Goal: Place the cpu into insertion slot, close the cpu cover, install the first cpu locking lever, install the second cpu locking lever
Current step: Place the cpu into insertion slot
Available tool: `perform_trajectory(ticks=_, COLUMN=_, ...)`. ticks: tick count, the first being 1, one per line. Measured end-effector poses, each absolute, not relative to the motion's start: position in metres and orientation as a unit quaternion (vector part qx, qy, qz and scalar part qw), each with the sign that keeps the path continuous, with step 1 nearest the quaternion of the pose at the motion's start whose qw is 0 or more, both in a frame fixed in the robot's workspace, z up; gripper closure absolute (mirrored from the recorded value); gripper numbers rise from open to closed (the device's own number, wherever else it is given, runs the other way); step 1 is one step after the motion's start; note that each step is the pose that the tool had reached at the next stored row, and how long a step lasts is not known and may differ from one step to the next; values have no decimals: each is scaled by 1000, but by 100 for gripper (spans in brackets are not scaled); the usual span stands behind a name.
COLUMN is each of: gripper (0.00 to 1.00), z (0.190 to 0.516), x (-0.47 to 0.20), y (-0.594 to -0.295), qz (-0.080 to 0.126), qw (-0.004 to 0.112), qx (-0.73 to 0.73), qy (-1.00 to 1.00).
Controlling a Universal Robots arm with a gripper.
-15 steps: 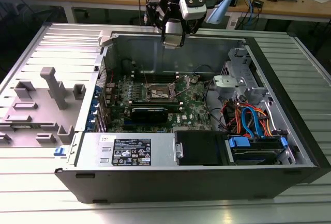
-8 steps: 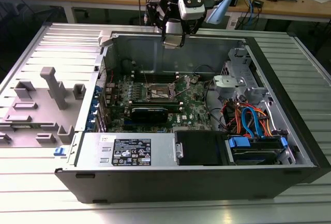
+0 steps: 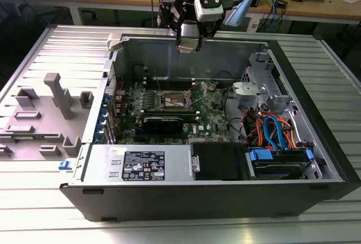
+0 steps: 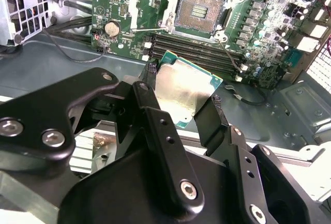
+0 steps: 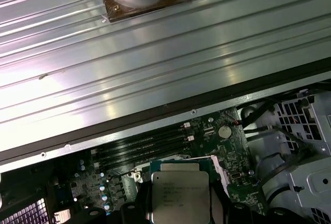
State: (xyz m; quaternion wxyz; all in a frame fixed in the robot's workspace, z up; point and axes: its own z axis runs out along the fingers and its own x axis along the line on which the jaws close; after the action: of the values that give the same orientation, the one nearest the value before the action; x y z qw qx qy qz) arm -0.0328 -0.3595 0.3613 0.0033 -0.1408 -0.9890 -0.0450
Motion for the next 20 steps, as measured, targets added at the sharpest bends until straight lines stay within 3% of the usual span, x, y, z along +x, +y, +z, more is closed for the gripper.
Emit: perform_trajectory(ticks=20, gripper=45, z=360, x=-33, y=-361, qz=-45, qw=1, qx=-182, qy=-982)
